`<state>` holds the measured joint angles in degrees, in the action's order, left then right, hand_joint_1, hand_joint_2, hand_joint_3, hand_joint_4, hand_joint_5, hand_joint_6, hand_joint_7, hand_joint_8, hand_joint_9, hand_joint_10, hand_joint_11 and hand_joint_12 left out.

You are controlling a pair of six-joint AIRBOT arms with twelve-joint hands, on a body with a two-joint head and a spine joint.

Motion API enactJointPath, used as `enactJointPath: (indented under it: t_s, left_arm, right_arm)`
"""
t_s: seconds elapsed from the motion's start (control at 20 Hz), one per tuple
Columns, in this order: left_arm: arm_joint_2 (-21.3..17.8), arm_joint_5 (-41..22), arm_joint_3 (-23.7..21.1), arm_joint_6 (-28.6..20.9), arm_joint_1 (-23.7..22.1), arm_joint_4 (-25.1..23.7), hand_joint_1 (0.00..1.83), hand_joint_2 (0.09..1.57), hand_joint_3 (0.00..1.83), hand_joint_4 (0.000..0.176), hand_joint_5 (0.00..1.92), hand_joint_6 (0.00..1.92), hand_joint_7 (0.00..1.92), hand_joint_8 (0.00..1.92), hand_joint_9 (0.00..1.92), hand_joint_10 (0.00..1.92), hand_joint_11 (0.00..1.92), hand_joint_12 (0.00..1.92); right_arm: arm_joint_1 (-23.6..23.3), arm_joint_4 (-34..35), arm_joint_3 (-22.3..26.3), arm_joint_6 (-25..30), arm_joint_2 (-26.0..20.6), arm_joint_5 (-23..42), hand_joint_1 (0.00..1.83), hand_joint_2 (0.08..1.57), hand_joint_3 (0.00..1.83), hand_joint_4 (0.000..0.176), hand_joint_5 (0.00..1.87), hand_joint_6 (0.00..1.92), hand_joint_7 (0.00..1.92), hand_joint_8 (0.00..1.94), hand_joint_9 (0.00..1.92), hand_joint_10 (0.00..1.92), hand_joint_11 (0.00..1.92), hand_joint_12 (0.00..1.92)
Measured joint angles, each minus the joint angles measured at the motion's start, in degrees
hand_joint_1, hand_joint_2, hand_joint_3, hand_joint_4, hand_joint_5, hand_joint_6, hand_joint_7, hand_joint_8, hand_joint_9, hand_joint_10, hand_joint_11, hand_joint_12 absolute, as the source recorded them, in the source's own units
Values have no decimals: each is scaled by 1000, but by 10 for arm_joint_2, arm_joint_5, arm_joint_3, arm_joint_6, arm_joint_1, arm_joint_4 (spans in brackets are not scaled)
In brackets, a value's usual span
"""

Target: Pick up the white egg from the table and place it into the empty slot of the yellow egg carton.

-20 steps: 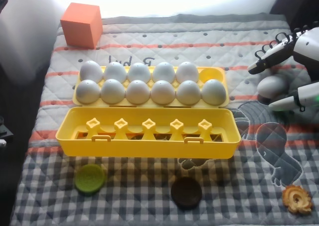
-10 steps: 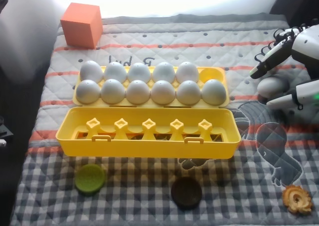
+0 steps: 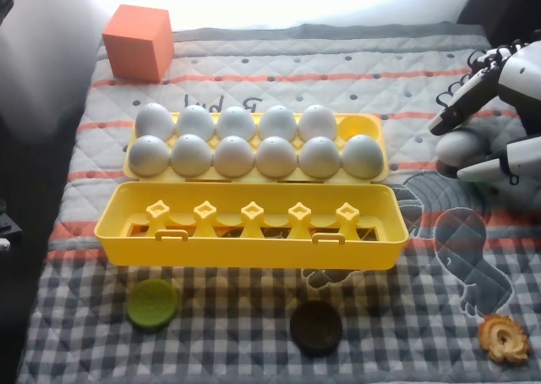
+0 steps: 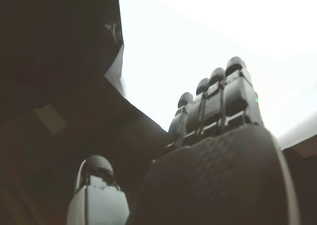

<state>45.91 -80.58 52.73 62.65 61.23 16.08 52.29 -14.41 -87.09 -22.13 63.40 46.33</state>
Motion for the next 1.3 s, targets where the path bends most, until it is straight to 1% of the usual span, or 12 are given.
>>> enactJointPath:
  t_s: [0.1,0.15,0.2,0.25,0.35,0.55,0.9,1.0,1.1,1.15,1.2,1.3]
  left_arm:
    - [0,0,0,0,0,0,0,800,0,84,0,0,0,0,0,0,0,0]
    - [0,0,0,0,0,0,0,802,0,82,0,0,0,0,0,0,0,0]
    - [0,0,0,0,0,0,0,802,0,82,0,0,0,0,0,0,0,0]
    - [0,0,0,0,0,0,0,809,2,85,0,0,0,0,0,0,0,0]
    - [0,0,0,0,0,0,0,802,0,100,0,0,0,0,0,0,0,0]
    - [0,0,0,0,0,0,0,804,0,90,0,0,0,0,0,0,0,0]
    - [0,0,0,0,0,0,0,812,3,70,0,0,0,0,0,0,0,0]
    - [0,0,0,0,0,1,0,799,0,94,0,0,0,0,0,0,0,0]
    - [0,0,0,0,0,2,0,805,0,84,0,0,0,0,0,0,0,0]
    - [0,-1,0,-1,3,0,0,801,0,94,0,0,0,0,0,0,0,0]
    - [0,0,0,-2,4,0,0,801,0,92,0,0,0,0,0,0,0,0]
    - [0,-1,0,-2,4,1,0,798,0,105,0,0,0,0,0,0,0,0]
  right_arm:
    - [0,0,0,0,0,0,1054,967,1,0,1000,2,1074,3,1059,15,570,1074]
    - [0,0,0,0,0,0,1100,1023,13,3,1107,570,1084,4,1078,8,620,1030]
    - [0,0,0,0,0,0,1100,1023,13,3,1107,570,1084,4,1078,8,620,1030]
    - [0,0,0,0,0,0,1117,1070,2,0,1061,835,1123,7,1126,18,631,1161]
    - [0,0,0,-1,-1,0,1123,1076,1,0,1052,857,1144,7,1159,29,667,1238]
    - [0,0,0,-1,-1,0,1106,1087,0,0,1028,899,1142,4,1137,14,632,1217]
    - [-10,1,5,-3,-7,-1,1136,1079,2,0,1043,871,1137,0,1100,2,566,1221]
    - [-11,2,7,-6,-9,0,1135,1076,0,0,1051,859,1121,1,1085,2,580,1161]
    - [-16,-1,8,-7,-9,-4,1162,1081,1,0,1036,878,1100,1,1071,2,574,1154]
    - [-21,0,11,-7,-11,-2,1156,1078,0,0,1046,864,1109,5,1081,6,573,1124]
    - [-23,0,12,-7,-12,2,1104,984,0,0,949,393,1108,3,1080,5,575,1099]
    - [-36,-9,14,-7,-14,5,1108,955,0,0,1004,64,1093,3,1072,13,595,1098]
